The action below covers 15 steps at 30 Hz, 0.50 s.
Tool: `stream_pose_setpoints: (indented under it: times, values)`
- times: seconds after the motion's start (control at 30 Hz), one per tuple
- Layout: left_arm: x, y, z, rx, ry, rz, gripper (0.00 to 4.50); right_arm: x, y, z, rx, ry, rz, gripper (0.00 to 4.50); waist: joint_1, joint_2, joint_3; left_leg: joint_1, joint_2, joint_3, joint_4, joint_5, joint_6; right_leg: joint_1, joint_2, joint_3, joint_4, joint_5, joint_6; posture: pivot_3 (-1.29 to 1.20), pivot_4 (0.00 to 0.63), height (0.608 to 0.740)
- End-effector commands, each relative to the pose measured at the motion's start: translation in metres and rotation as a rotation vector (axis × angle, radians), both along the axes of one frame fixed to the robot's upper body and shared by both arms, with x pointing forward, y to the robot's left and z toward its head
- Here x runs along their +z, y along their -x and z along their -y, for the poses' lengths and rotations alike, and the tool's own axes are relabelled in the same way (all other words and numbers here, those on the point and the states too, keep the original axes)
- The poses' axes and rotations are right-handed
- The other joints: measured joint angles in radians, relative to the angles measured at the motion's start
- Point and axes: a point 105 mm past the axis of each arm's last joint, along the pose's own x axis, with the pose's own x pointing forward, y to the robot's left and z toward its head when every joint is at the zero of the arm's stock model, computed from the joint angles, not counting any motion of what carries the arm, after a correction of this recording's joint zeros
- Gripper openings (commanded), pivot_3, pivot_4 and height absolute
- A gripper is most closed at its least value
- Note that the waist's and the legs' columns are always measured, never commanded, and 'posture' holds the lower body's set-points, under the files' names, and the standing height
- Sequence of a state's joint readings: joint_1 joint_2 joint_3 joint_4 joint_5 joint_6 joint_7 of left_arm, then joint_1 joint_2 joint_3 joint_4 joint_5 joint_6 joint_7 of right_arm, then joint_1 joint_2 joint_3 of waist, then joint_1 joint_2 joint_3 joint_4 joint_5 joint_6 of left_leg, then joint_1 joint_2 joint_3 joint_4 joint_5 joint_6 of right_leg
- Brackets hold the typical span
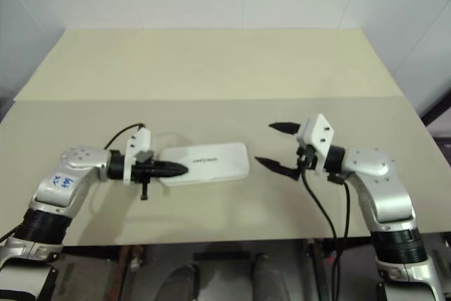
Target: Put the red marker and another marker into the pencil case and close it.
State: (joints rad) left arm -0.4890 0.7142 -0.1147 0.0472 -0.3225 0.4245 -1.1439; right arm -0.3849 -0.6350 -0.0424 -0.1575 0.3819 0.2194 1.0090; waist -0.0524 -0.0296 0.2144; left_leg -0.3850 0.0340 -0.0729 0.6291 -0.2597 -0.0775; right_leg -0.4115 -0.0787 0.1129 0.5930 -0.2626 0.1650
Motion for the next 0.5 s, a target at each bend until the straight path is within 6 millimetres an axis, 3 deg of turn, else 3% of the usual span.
stream_pose_setpoints:
  times: [0.03,0.23,0.4,0.5]
  values:
    - [-0.016,0.003,0.004,-0.003,-0.054,-0.054,0.02,0.01,0.004,-0.008,0.024,-0.011,0.055,4.5,0.0,0.0,0.0,0.0,0.0,0.0,0.0,0.0,0.0,0.0,0.0,0.0,0.0,0.0,0.0,0.0,0.15,0.74]
    - [-0.009,0.004,0.004,-0.003,-0.03,-0.034,0.02,0.009,0.004,-0.01,0.024,-0.024,0.055,4.5,0.0,0.0,0.0,0.0,0.0,0.0,0.0,0.0,0.0,0.0,0.0,0.0,0.0,0.0,0.0,0.0,0.15,0.74]
    - [0.025,0.004,-0.006,0.026,0.131,0.06,0.02,0.008,0.004,-0.009,0.02,-0.025,0.05,4.5,-0.003,0.0,0.0,0.0,0.0,0.0,0.0,0.0,0.0,0.0,0.0,0.0,0.0,0.0,0.0,0.0,0.15,0.74]
    - [0.041,0.005,-0.012,0.029,0.155,0.127,0.65,0.008,0.004,-0.006,0.021,-0.014,0.041,4.5,-0.002,0.0,0.0,-0.001,0.0,0.0,0.0,0.0,0.0,-0.001,0.0,0.0,0.0,0.0,0.0,0.0,0.15,0.74]
